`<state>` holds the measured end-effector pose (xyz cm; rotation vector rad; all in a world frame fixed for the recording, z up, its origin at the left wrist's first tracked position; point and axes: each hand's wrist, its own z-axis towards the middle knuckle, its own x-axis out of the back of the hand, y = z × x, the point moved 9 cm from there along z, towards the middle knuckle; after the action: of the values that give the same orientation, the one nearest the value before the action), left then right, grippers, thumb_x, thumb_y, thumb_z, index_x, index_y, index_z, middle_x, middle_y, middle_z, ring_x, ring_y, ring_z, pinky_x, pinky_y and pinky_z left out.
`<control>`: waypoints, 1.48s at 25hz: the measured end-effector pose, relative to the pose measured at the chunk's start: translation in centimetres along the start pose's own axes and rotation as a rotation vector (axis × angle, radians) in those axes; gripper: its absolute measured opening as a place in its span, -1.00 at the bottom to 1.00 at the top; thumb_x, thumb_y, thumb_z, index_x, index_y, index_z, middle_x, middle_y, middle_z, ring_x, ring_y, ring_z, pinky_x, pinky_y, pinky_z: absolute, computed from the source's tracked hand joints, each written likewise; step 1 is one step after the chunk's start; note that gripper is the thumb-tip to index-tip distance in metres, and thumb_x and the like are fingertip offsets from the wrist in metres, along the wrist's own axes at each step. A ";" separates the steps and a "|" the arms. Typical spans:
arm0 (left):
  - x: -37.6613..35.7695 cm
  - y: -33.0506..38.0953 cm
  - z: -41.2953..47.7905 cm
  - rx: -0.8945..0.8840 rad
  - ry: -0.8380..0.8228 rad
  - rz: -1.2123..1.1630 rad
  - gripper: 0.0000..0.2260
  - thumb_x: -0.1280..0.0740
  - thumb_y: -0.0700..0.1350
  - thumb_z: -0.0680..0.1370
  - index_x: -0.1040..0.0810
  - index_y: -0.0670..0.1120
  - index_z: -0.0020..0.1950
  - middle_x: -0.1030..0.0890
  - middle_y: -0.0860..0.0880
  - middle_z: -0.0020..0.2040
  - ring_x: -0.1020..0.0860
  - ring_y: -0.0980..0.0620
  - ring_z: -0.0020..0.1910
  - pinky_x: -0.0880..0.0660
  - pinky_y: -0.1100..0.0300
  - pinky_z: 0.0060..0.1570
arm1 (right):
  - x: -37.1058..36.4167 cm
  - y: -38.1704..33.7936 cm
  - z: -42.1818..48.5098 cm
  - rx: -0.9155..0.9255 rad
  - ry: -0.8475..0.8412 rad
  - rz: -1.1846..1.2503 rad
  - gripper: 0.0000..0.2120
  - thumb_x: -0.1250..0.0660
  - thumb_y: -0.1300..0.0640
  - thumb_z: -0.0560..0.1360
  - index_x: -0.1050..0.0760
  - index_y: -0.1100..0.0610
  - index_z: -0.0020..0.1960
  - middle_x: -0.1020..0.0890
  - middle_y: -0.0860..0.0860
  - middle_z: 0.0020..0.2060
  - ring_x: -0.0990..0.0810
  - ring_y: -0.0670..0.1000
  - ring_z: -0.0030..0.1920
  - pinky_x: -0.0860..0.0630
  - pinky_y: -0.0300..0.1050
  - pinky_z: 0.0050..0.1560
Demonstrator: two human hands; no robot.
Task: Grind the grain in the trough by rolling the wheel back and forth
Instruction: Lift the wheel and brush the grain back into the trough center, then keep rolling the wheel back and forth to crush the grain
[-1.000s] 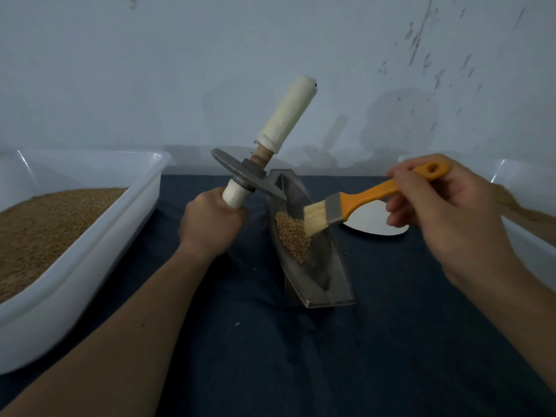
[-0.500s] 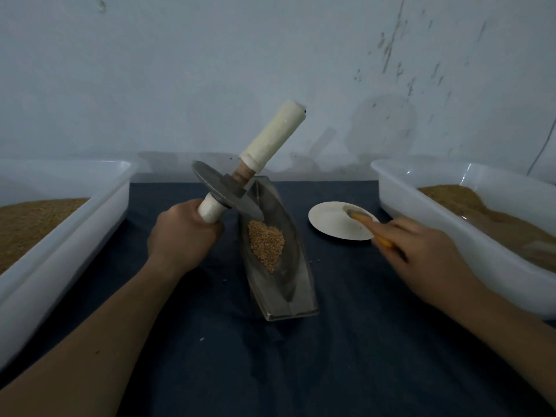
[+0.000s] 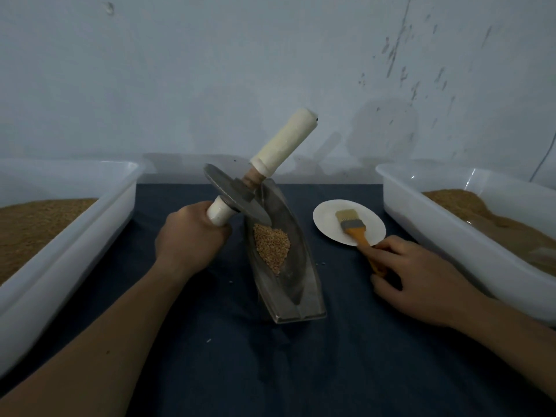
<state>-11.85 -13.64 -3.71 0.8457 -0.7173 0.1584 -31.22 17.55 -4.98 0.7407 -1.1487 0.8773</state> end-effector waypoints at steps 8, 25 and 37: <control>1.5 4.7 -0.2 -0.281 0.081 0.480 -0.89 -0.30 0.07 0.42 -0.42 0.08 -0.22 -0.46 0.09 -0.37 -0.45 -0.03 -0.40 -0.29 0.18 -0.42 | 12.4 -9.4 5.7 0.081 0.454 -0.094 -0.01 -0.41 0.23 0.33 0.03 0.02 0.63 -0.10 0.05 0.59 -0.08 0.13 0.59 -0.05 0.18 0.52; -1.4 7.7 1.3 -0.452 0.014 0.856 -0.86 -0.34 -0.04 0.48 -0.37 0.07 -0.15 -0.22 0.06 -0.37 -0.32 -0.03 -0.39 -0.23 0.11 -0.40 | 3.5 -8.3 15.6 0.135 0.102 -0.072 -0.71 -0.45 0.00 0.38 -0.30 -0.02 -0.20 -0.40 -0.04 -0.13 -0.45 0.04 -0.24 -0.27 -0.10 -0.41; -0.2 8.4 -1.8 -0.554 -0.109 0.861 -0.78 -0.34 0.06 0.46 -0.27 0.13 -0.18 -0.24 0.10 -0.36 -0.25 0.06 -0.44 -0.16 0.15 -0.44 | 4.6 -7.3 10.2 0.161 -0.014 -0.120 -0.77 -0.38 -0.07 0.41 -0.33 -0.13 -0.28 -0.47 -0.12 -0.33 -0.49 -0.05 -0.31 -0.29 -0.14 -0.44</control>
<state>-14.45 -6.69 0.66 -0.0250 -1.1292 0.6513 -28.63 6.28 1.71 0.9393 -1.0434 0.8714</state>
